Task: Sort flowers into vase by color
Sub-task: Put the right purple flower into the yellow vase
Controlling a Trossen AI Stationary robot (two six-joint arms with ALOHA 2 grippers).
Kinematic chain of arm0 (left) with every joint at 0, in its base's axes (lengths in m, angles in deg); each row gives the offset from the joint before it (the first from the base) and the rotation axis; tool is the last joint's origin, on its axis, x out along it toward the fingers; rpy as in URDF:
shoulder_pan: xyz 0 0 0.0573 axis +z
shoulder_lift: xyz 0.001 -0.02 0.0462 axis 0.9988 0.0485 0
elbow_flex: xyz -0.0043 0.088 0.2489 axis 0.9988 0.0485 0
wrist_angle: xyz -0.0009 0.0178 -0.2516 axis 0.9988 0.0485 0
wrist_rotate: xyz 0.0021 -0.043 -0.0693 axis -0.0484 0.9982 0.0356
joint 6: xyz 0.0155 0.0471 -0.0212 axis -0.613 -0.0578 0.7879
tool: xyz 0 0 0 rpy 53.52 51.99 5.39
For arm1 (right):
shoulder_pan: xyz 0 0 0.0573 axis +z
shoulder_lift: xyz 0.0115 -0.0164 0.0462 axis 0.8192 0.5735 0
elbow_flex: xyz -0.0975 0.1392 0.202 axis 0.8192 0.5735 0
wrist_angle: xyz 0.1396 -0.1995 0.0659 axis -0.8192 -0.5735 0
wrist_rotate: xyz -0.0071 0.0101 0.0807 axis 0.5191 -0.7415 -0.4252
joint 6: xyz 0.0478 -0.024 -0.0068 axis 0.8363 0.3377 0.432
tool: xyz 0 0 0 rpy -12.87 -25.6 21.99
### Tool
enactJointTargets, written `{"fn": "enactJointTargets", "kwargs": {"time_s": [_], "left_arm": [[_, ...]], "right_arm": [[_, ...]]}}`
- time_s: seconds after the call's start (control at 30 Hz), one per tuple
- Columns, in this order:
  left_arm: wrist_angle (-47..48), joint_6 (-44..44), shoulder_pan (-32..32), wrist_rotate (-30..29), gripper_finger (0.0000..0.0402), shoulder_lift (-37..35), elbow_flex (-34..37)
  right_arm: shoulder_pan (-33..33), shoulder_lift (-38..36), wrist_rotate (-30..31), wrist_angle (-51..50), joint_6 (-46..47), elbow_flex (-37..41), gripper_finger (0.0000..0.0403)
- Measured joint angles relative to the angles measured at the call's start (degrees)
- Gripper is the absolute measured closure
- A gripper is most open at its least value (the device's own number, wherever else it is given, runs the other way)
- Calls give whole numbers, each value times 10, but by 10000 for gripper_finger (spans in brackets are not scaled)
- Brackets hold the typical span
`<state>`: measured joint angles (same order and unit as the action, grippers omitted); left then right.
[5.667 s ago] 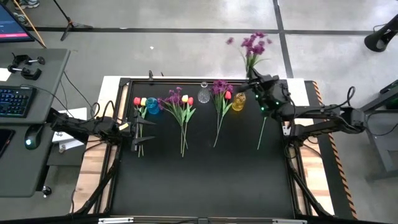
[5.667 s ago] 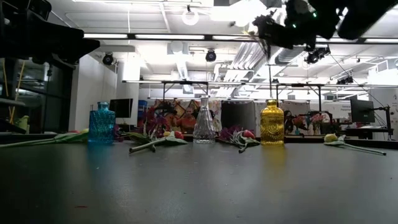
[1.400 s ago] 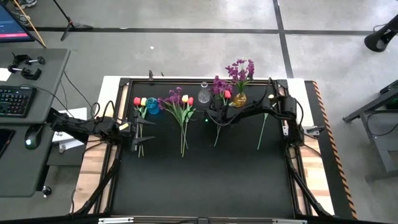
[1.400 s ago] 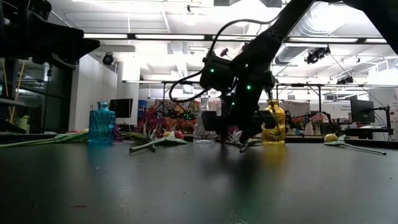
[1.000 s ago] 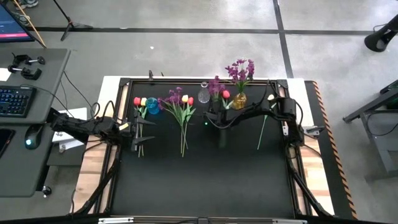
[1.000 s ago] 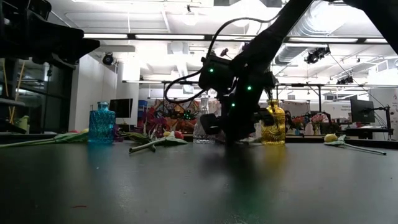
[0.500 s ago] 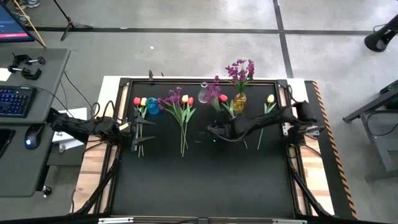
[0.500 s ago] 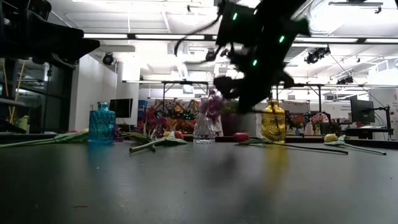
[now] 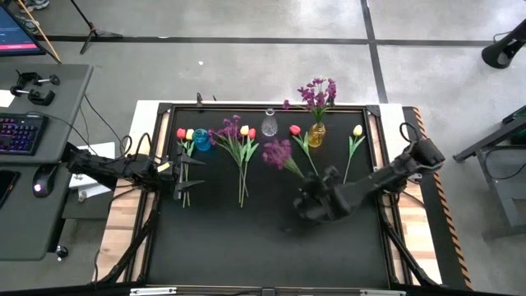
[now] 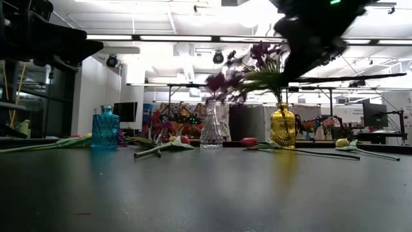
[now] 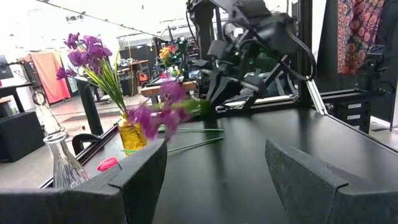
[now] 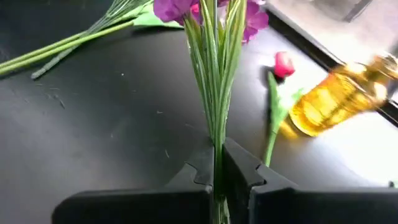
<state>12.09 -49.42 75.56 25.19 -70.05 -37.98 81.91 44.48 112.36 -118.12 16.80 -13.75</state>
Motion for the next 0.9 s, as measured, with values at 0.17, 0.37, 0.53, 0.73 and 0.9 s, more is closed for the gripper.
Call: {"fn": "enactJointTargets", "kwargs": {"time_s": [0.17,0.37,0.53,0.73,0.9], "left_arm": [[0,0,0,0,140,0,0],[0,0,0,0,140,0,0],[0,0,0,0,140,0,0],[0,0,0,0,140,0,0],[0,0,0,0,140,0,0]], "right_arm": [[67,-48,29,43,148,114,402],[80,-111,91,311,75,259,402],[25,-164,79,633,-180,359,403],[-87,-203,-73,1061,-534,455,403],[-167,-215,-146,1294,-736,496,403]]}}
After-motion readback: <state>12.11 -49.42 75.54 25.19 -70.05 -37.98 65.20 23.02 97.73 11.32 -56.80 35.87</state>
